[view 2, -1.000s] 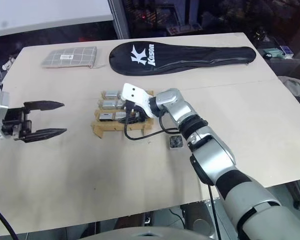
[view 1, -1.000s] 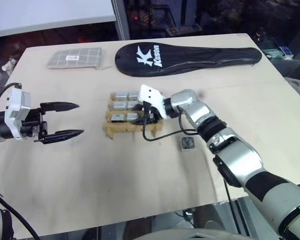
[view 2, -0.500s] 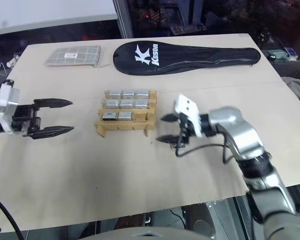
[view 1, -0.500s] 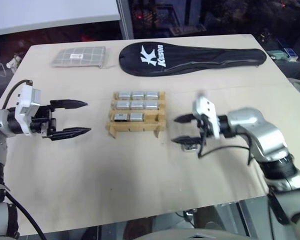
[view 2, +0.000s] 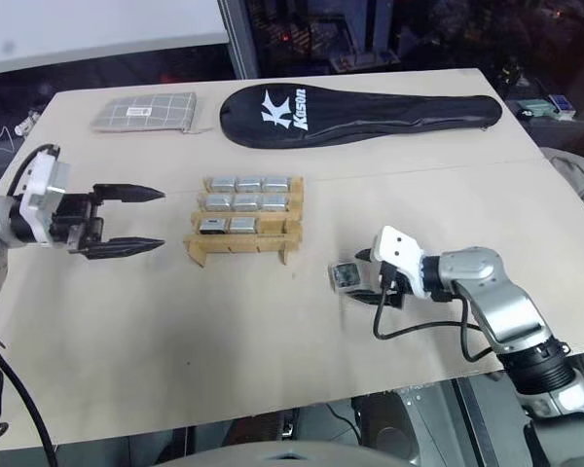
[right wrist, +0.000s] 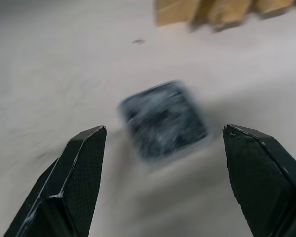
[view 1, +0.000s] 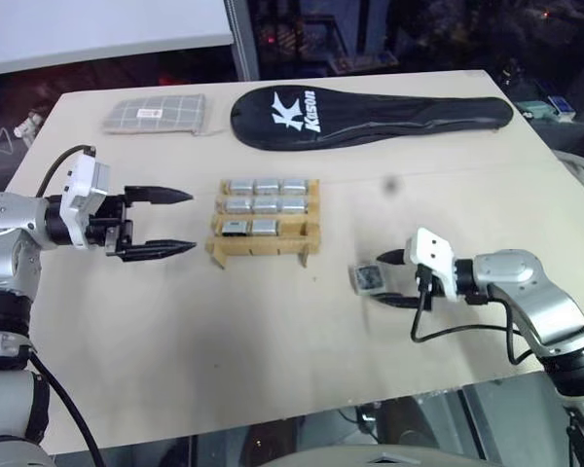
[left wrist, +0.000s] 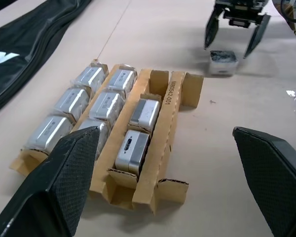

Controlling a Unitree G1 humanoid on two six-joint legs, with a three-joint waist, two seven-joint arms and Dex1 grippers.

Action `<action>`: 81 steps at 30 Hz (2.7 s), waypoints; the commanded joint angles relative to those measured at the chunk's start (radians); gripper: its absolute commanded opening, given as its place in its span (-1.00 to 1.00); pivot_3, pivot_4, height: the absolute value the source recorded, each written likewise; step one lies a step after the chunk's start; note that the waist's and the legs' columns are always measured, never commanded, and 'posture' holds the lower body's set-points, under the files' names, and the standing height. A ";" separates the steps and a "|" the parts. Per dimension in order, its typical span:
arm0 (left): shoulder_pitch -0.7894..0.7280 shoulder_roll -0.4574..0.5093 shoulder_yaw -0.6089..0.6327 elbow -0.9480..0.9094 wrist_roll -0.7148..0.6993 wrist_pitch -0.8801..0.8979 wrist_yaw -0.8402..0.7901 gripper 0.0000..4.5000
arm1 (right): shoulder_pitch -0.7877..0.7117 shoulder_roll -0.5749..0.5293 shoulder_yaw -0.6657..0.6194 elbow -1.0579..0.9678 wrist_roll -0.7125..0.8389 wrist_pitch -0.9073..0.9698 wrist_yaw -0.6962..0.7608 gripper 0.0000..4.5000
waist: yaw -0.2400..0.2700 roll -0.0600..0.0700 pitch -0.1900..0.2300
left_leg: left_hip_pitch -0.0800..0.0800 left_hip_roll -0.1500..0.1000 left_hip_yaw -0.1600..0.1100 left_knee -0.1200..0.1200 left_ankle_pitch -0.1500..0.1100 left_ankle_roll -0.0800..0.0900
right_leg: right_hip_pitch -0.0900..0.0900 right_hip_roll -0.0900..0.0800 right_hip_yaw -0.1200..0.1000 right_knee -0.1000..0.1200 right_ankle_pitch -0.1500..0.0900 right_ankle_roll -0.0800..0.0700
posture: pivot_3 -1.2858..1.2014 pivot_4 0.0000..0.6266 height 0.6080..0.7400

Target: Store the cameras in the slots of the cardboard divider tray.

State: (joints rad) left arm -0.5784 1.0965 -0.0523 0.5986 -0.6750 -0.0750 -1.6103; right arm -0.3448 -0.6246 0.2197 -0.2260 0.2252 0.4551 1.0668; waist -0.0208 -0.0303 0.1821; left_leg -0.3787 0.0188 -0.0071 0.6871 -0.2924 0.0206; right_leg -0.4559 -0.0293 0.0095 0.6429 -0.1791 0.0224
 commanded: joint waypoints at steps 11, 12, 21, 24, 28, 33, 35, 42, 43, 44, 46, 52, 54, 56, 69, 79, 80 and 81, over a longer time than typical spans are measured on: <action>0.004 0.044 -0.001 -0.001 -0.045 -0.021 -0.004 1.00 | -0.026 -0.013 0.075 0.085 -0.055 -0.116 0.048 0.66 | 0.007 0.000 0.000 | -0.001 0.000 0.000 0.000 0.000 0.000 | 0.000 -0.001 0.000 -0.001 -0.001 0.001 | 0.03 -0.52 1.00; 0.006 0.045 0.000 -0.003 -0.045 -0.021 -0.004 1.00 | -0.030 -0.006 0.068 0.089 -0.049 -0.117 0.047 0.66 | 0.007 0.000 0.000 | 0.000 0.000 0.000 0.001 0.000 0.000 | 0.000 0.000 0.000 -0.001 -0.001 0.001 | 0.03 -0.52 1.00; 0.019 0.035 -0.001 -0.029 -0.048 0.015 -0.004 1.00 | -0.042 0.003 0.033 0.049 -0.007 -0.095 0.038 -0.20 | 0.007 0.000 0.000 | 0.000 0.000 0.000 0.001 0.000 0.000 | 0.000 0.000 0.000 -0.001 0.000 0.001 | 0.03 -0.52 1.00; 0.028 -0.009 -0.006 -0.091 -0.053 0.109 -0.004 1.00 | -0.082 0.023 0.028 0.045 -0.026 -0.133 0.000 -0.20 | 0.007 0.000 0.000 | 0.000 0.000 0.000 0.001 0.000 0.000 | 0.000 0.000 0.000 -0.001 -0.001 0.001 | 0.03 -0.52 1.00; -0.024 -0.122 0.005 -0.204 -0.055 0.340 0.085 1.00 | -0.174 0.065 0.070 0.040 -0.106 -0.237 -0.050 -0.20 | 0.009 0.000 0.000 | 0.000 0.000 0.000 0.002 0.000 0.000 | 0.001 0.000 0.000 0.000 -0.001 0.001 | 0.03 -0.52 1.00; -0.099 -0.244 -0.003 -0.366 -0.058 0.615 0.249 1.00 | -0.280 0.138 0.140 0.091 -0.248 -0.435 -0.123 -0.20 | 0.006 0.000 0.000 | -0.001 0.000 -0.002 0.003 0.000 0.000 | 0.000 0.000 -0.001 0.001 0.002 -0.002 | 0.03 -0.52 1.00; -0.128 -0.288 0.006 -0.391 -0.056 0.662 0.295 1.00 | -0.319 0.158 0.161 0.126 -0.306 -0.515 -0.155 -0.20 | 0.006 0.000 0.000 | -0.001 -0.001 -0.002 0.003 0.000 0.000 | 0.000 0.000 -0.001 0.000 0.002 -0.002 | 0.03 -0.52 1.00; -0.167 -0.367 0.015 -0.422 -0.035 0.720 0.316 1.00 | -0.416 0.219 0.191 0.245 -0.443 -0.701 -0.262 -0.20 | 0.001 0.000 0.000 | 0.000 -0.001 -0.001 0.003 0.000 0.000 | 0.000 -0.001 0.000 0.001 0.002 -0.003 | 0.03 -0.52 1.00; -0.166 -0.369 0.013 -0.423 -0.031 0.720 0.311 1.00 | -0.425 0.227 0.191 0.253 -0.457 -0.713 -0.277 -0.20 | 0.001 0.000 0.000 | -0.001 -0.001 -0.001 0.003 0.000 0.000 | 0.000 0.000 0.000 0.001 0.002 -0.003 | 0.03 -0.52 1.00; -0.166 -0.372 0.013 -0.423 -0.027 0.721 0.308 1.00 | -0.431 0.232 0.190 0.259 -0.469 -0.723 -0.287 -0.20 | 0.001 0.000 0.000 | -0.001 -0.001 -0.001 0.003 0.000 0.000 | 0.000 0.000 0.000 0.001 0.002 -0.003 | 0.03 -0.52 1.00; -0.167 -0.376 0.016 -0.422 -0.025 0.730 0.303 1.00 | -0.436 0.239 0.188 0.269 -0.486 -0.742 -0.301 -0.20 | 0.002 0.000 0.000 | -0.001 -0.001 -0.001 0.003 0.000 0.000 | 0.000 -0.001 0.000 0.001 0.002 -0.003 | 0.03 -0.52 1.00; -0.178 -0.378 0.022 -0.414 -0.026 0.761 0.280 1.00 | -0.430 0.244 0.186 0.277 -0.508 -0.774 -0.314 -0.20 | 0.003 0.000 0.000 | -0.001 -0.001 -0.001 0.003 0.000 0.000 | 0.000 -0.001 0.000 0.001 0.002 -0.003 | 0.03 -0.52 1.00; -0.179 -0.379 0.028 -0.413 -0.026 0.766 0.278 0.88 | -0.427 0.243 0.185 0.277 -0.509 -0.778 -0.313 -0.20 | 0.003 0.000 0.000 | -0.001 -0.001 -0.001 0.003 0.000 0.000 | 0.000 -0.001 0.000 0.001 0.002 -0.003 | 0.03 -0.52 1.00; -0.181 -0.382 0.035 -0.411 -0.025 0.769 0.278 0.69 | -0.426 0.242 0.184 0.278 -0.510 -0.780 -0.312 -0.20 | 0.003 0.000 0.000 | -0.001 -0.001 -0.001 0.003 0.000 0.000 | 0.000 -0.001 0.000 0.001 0.002 -0.003 | 0.03 -0.52 1.00; -0.179 -0.365 0.015 -0.386 0.029 0.746 0.205 -0.66 | -0.348 0.233 0.174 0.240 -0.434 -0.702 -0.245 0.64 | 0.004 0.000 0.000 | -0.001 -0.001 -0.001 0.003 0.000 0.000 | 0.000 -0.001 0.000 0.001 0.002 -0.003 | 0.03 -0.52 1.00; -0.257 -0.474 -0.017 -0.092 0.263 0.221 0.088 -0.66 | 0.008 0.111 -0.123 -0.074 0.045 -0.211 -0.150 0.98 | 0.017 0.000 0.000 | -0.001 -0.004 -0.002 0.003 0.000 0.000 | 0.003 -0.003 -0.001 -0.001 0.002 -0.003 | 0.03 -0.52 1.00; -0.274 -0.492 -0.015 -0.051 0.267 0.191 0.068 -0.66 | 0.059 0.086 -0.176 -0.122 0.128 -0.148 -0.139 0.98 | 0.020 0.000 0.000 | -0.001 -0.004 -0.002 0.003 0.000 0.000 | 0.003 -0.003 -0.001 -0.001 0.002 -0.003 | 0.03 -0.52 1.00; -0.292 -0.512 -0.011 -0.007 0.273 0.153 0.054 -0.66 | 0.113 0.059 -0.232 -0.171 0.214 -0.076 -0.134 0.98 | 0.024 0.000 0.000 | -0.001 -0.005 -0.002 0.003 0.000 0.000 | 0.003 -0.004 -0.001 -0.001 0.002 -0.003 | 0.03 -0.52 1.00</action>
State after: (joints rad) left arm -0.8391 0.5935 -0.0863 0.5620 -0.4034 0.1397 -1.5259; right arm -0.2492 -0.5468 0.0656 -0.3023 0.3178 0.2999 0.9167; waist 0.0034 -0.0306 0.1820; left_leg -0.3798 0.0142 -0.0097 0.6900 -0.2923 0.0209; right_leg -0.4531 -0.0330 0.0084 0.6418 -0.1771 0.0196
